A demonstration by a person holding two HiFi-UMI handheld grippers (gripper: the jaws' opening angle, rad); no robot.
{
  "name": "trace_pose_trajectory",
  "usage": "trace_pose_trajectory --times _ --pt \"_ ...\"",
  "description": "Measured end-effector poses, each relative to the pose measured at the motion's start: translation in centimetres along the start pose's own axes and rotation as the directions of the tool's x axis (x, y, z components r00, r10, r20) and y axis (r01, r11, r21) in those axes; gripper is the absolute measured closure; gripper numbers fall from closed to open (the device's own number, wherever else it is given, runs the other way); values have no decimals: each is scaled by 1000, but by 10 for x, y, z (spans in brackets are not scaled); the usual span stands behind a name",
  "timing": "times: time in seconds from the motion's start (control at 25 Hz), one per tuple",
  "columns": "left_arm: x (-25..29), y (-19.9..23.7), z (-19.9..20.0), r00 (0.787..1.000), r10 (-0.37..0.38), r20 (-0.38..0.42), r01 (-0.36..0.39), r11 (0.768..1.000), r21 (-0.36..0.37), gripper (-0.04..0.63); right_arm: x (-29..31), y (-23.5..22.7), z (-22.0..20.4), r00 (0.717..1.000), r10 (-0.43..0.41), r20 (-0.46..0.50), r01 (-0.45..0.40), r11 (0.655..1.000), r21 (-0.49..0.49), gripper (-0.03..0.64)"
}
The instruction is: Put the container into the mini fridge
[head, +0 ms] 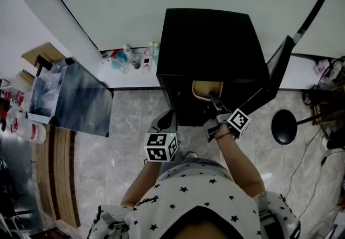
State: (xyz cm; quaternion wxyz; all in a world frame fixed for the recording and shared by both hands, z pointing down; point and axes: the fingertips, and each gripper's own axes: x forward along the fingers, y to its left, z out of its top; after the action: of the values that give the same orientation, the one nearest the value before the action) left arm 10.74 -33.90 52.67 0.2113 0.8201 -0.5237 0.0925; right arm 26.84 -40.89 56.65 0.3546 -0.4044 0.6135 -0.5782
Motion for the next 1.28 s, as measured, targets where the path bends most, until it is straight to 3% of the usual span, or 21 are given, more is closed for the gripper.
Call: trace_pose_trajectory --times 0.72,1.28 --pt "10 -7 7 1000 -9 7 9 1000 9 583 33 4 28 998 -1 62 1 1000 1 403" --pt "7 -1 9 1000 7 24 -7 1000 -9 583 41 8 30 998 6 58 -6 1000 -12 378"
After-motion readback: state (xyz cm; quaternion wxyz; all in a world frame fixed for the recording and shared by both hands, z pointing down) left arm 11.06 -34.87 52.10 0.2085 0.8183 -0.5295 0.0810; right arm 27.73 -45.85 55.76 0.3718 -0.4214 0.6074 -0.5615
